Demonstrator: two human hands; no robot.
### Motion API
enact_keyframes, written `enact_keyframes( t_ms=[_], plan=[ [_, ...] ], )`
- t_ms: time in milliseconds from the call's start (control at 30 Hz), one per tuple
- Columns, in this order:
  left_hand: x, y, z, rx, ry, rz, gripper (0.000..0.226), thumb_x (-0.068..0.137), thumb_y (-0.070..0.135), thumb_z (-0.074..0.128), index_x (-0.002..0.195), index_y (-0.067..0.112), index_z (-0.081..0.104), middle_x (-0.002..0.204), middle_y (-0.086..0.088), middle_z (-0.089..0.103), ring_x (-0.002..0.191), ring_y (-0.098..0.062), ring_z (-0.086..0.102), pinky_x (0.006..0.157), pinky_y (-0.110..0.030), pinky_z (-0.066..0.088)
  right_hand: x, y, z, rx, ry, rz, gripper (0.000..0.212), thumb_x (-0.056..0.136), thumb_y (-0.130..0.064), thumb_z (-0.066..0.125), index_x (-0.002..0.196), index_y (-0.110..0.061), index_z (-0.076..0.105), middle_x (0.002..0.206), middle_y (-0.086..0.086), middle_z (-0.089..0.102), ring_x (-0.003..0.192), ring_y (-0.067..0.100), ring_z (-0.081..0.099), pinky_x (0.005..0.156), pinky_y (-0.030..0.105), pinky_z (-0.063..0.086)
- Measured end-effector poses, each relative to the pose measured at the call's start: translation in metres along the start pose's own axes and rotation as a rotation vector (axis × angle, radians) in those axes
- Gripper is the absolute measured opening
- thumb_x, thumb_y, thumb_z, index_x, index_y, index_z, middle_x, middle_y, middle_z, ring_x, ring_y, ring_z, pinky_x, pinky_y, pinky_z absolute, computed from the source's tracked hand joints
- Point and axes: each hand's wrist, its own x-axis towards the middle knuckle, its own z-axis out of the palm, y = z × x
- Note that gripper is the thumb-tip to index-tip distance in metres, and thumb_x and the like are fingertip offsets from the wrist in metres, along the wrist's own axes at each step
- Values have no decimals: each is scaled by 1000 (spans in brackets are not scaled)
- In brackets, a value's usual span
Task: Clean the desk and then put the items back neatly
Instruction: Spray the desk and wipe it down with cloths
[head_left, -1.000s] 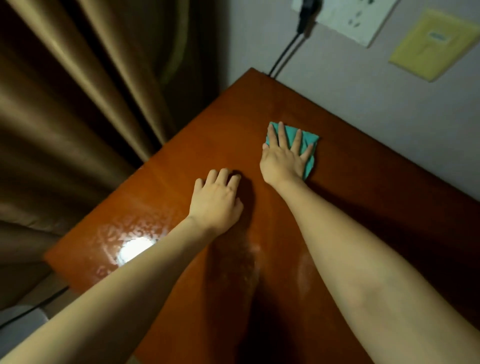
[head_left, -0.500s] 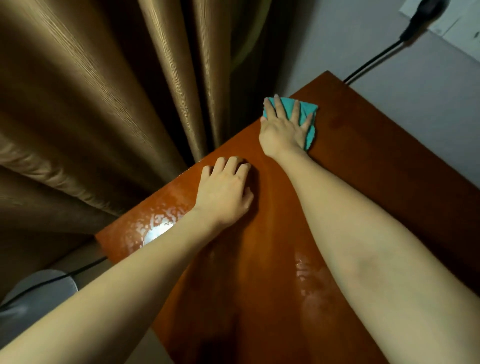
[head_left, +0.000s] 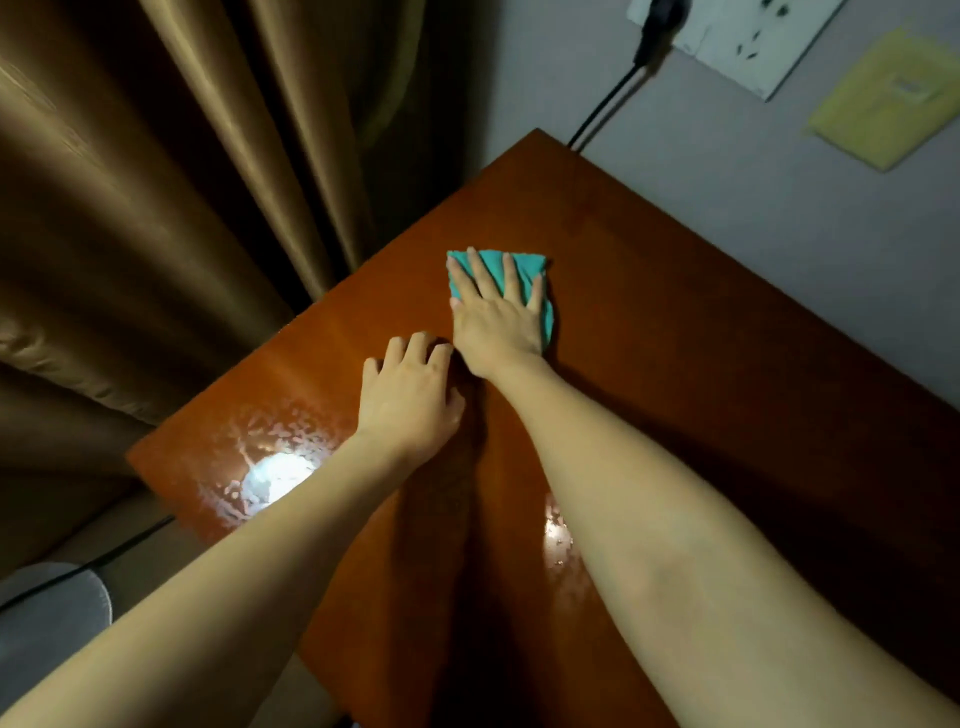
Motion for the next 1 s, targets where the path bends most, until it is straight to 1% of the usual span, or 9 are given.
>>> enact_keyframes(
  t_ms=[200,400,567,767,900,1000],
  plan=[
    [-16,69,14,8,-41,90,52,95,35,40,144,19,32,147,-7,32,134,-27,27,104,-42,29,-74,92,6,52,-12,187,52,103,-38,13,149,-35,-9,159,-11,-11,146,25,-12,115,56,-7],
    [-35,166,34,25,-104,233,53,96,37,40,145,20,29,147,-6,31,136,-26,26,107,-41,28,-160,185,15,79,-4,364,51,103,-39,12,149,-35,-10,159,-11,-11,146,24,-12,116,55,-7],
    [-55,243,53,54,-137,343,53,96,36,40,145,20,29,149,-4,29,137,-25,24,108,-41,26,-224,252,25,108,9,467,51,103,-39,10,149,-35,-9,159,-12,-12,146,24,-13,116,53,-9],
    [-86,332,75,77,-154,460,53,96,36,40,146,20,29,149,-3,28,137,-23,24,108,-40,26,-309,327,36,129,54,555,50,103,-39,10,150,-34,-7,159,-10,-8,146,24,-12,117,51,-8],
    [-111,397,96,77,-165,534,52,95,34,40,145,21,31,149,0,27,136,-21,25,108,-39,26,-372,377,45,150,77,631,51,103,-39,13,151,-34,-2,160,-10,-2,147,23,-10,117,51,-6],
    [-132,447,113,87,-171,606,51,95,34,39,144,20,32,149,-1,27,135,-21,26,107,-39,26,-419,419,52,179,75,710,51,103,-38,16,151,-35,0,160,-11,-1,147,22,-10,117,50,-8]
  ],
)
